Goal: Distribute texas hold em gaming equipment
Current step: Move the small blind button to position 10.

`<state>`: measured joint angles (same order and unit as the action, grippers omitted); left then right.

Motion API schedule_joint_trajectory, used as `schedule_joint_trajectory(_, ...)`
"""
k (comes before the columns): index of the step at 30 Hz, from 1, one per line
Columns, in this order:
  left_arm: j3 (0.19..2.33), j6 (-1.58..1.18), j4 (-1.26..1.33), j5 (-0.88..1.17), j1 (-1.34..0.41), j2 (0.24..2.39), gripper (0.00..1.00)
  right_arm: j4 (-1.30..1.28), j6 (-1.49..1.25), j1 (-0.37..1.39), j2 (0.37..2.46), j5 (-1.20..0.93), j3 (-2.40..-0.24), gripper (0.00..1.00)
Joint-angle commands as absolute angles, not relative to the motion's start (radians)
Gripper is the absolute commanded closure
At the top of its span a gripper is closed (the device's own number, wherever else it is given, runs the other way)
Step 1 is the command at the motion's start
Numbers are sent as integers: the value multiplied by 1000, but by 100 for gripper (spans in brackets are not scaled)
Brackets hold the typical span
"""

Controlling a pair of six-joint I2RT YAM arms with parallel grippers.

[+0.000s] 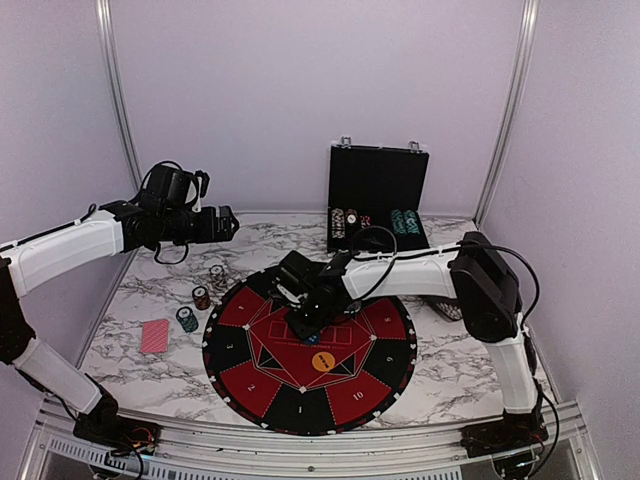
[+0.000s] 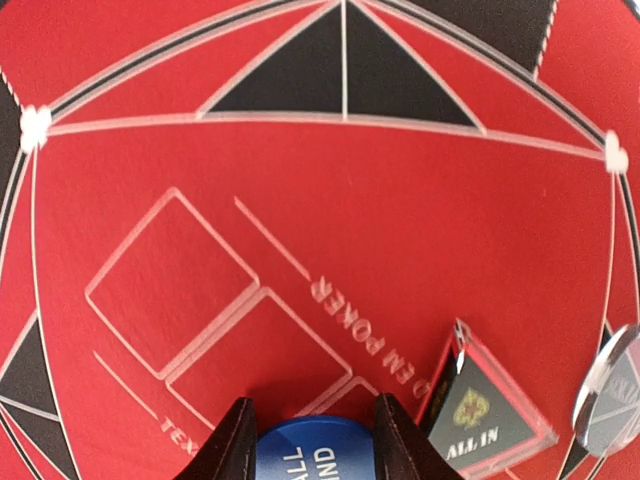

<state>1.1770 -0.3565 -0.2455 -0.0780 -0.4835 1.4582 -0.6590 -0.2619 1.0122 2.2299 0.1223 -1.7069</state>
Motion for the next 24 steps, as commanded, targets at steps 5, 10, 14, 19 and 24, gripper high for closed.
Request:
schedule_joint_trajectory(5, 1183, -363, -255, -63, -477, 1442, 1, -675, -290, 1022, 2136, 152, -1528, 62)
schedule_joint_trajectory(10, 1183, -366, -254, -61, -477, 1444, 1, -665, -322, 1020, 2071, 162, -1418, 63)
schedule_joint_trajectory(14, 1182, -371, -251, -51, -477, 1447, 1, -657, -359, 1019, 2026, 159, -1351, 63)
schedule_joint_trajectory(19, 1183, -374, -247, -42, -477, 1450, 1, -632, -410, 1019, 1979, 129, -1283, 63)
schedule_joint_trajectory(24, 1181, -376, -247, -35, -477, 1452, 1, -602, -459, 1024, 1931, 82, -1221, 63)
